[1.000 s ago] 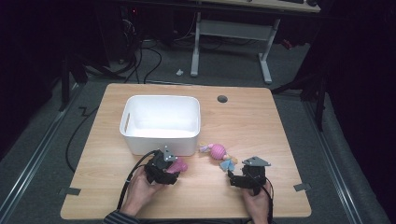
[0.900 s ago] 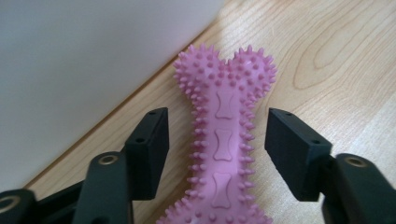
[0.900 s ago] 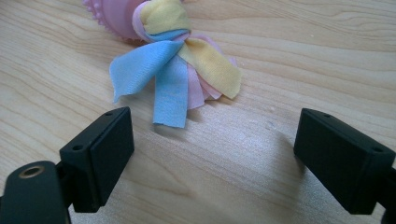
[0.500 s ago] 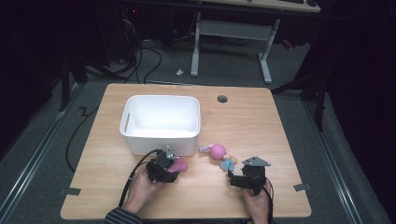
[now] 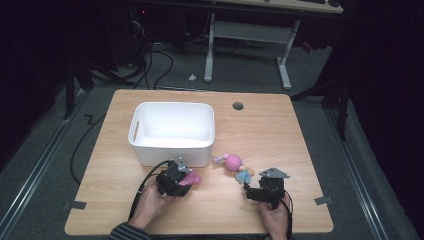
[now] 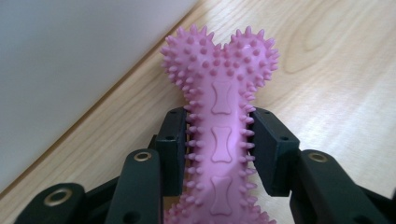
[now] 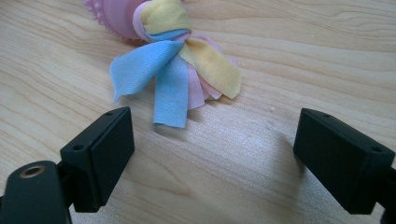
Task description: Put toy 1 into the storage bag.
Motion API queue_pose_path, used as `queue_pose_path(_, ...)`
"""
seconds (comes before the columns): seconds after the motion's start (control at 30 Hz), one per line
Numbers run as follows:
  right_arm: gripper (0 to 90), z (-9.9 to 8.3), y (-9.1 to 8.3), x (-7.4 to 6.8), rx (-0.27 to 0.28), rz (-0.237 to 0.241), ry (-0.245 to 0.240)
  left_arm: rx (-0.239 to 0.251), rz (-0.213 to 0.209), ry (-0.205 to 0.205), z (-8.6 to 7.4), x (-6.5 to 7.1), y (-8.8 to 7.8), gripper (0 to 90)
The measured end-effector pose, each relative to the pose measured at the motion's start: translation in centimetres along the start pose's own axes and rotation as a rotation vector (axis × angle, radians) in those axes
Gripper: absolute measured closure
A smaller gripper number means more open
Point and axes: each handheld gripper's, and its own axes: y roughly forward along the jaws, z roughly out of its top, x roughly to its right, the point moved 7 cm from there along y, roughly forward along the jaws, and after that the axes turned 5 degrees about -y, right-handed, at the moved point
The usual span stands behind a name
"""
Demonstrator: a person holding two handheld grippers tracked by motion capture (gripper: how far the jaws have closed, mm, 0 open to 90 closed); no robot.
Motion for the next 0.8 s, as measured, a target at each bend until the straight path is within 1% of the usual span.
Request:
queue_pose_path(0.03,12.2,0.0,0.0,0.0,0.000,0.000,0.000,-0.001,-0.010,0.001,-0.1,0.1,-0.2,58.9)
queue_pose_path(0.1,12.2,0.0,0.0,0.0,0.000,0.000,0.000,0.007,-0.013,0.002,-0.1,0.1,-0.4,58.9)
queue_pose_path(0.13,12.2,0.0,0.0,0.0,0.000,0.000,0.000,0.004,-0.014,0.007,-0.2,0.2,-0.8,58.9)
queue_pose_path(0.23,12.2,0.0,0.0,0.0,0.000,0.000,0.000,0.013,-0.002,0.011,-0.2,0.2,-1.7,58.9)
queue_pose_path(0.27,12.2,0.0,0.0,0.0,0.000,0.000,0.000,0.013,-0.002,0.011,-0.2,0.2,-1.7,58.9)
queue_pose_path(0.33,12.2,0.0,0.0,0.0,0.000,0.000,0.001,0.022,-0.004,0.009,-0.2,0.1,-2.4,58.9)
queue_pose_path(0.43,12.2,0.0,0.0,0.0,-0.001,0.000,0.004,0.040,0.000,0.008,-0.2,-0.2,-3.3,58.9)
queue_pose_path(0.47,12.2,0.0,0.0,0.0,-0.001,0.000,0.003,0.048,0.009,0.000,-0.3,-0.6,-3.8,58.9)
queue_pose_path(0.53,12.2,0.0,0.0,0.0,-0.001,0.001,0.003,0.051,0.014,-0.006,-0.3,-0.9,-4.3,58.9)
queue_pose_path(0.7,12.2,0.0,0.0,0.0,-0.001,0.001,0.004,0.076,0.008,-0.014,-0.4,-1.1,-5.9,58.9)
queue_pose_path(0.73,12.2,0.0,0.0,0.0,-0.001,0.001,0.004,0.076,0.013,-0.013,-0.4,-1.2,-6.3,58.9)
queue_pose_path(0.77,12.2,0.0,0.0,0.0,0.000,0.001,0.000,0.076,0.013,-0.013,-0.4,-1.2,-6.3,58.9)
queue_pose_path(0.8,12.2,0.0,0.0,0.0,-0.001,0.001,0.004,0.076,0.030,-0.014,-0.5,-1.4,-6.9,58.9)
